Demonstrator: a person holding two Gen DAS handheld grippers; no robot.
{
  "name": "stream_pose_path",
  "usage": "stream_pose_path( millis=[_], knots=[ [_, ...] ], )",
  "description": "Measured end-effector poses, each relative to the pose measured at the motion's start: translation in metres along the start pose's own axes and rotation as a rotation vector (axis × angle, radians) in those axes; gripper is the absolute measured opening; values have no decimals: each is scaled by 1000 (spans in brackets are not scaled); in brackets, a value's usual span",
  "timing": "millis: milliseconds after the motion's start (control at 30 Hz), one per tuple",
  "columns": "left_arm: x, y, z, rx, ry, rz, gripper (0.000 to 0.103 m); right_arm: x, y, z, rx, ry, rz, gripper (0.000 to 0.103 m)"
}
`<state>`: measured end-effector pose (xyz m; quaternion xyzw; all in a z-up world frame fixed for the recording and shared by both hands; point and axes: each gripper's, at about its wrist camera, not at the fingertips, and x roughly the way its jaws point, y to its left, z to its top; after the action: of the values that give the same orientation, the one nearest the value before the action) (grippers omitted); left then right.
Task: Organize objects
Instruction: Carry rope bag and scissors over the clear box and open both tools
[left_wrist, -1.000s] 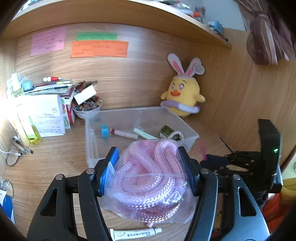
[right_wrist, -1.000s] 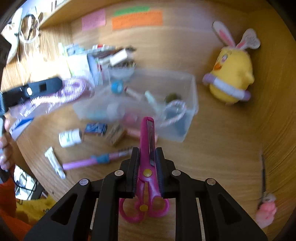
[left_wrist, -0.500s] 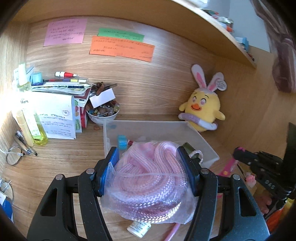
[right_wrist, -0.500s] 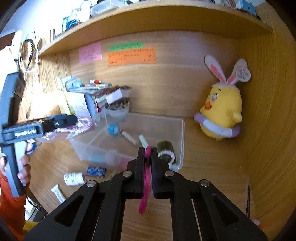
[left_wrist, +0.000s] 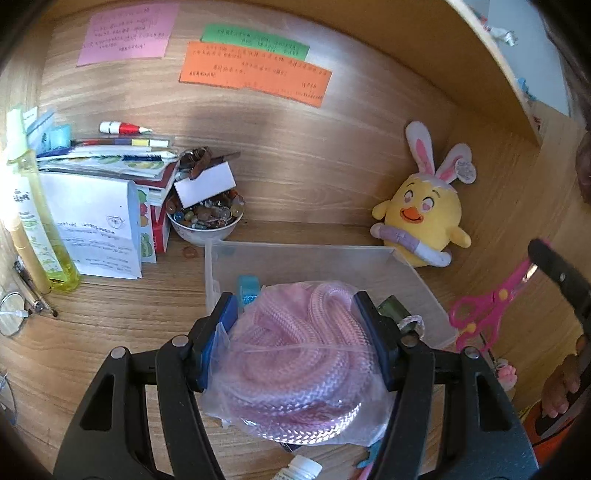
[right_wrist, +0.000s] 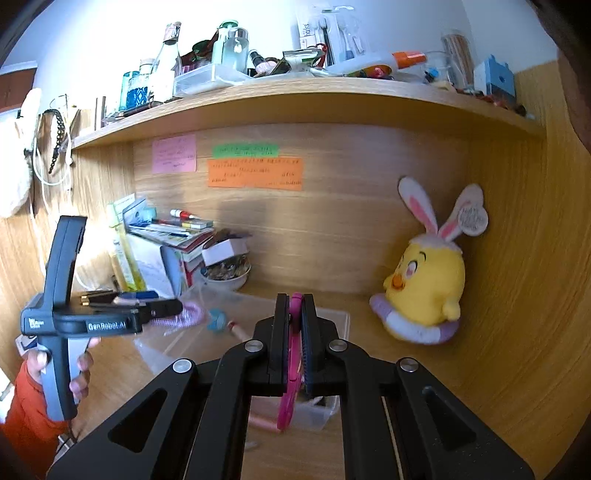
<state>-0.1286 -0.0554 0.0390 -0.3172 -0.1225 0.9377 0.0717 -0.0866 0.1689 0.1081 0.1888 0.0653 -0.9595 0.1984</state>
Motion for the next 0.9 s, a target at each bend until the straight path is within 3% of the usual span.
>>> stream_pose_path(
  millis=[200,467,633,900],
  knots=[
    [21,-2,-5,13,45,8,63,38,3,-5,-15,44,-34,5],
    [37,-7,-10,44,88,13,64,70,14,-8,-37,72,8,7],
    [29,-7,-9,38,80,-20,64,90,22,-11,-37,124,61,11],
    [-2,-12,-11,74,33,-12,66,110,27,-30,-20,231,141,19]
  ],
)
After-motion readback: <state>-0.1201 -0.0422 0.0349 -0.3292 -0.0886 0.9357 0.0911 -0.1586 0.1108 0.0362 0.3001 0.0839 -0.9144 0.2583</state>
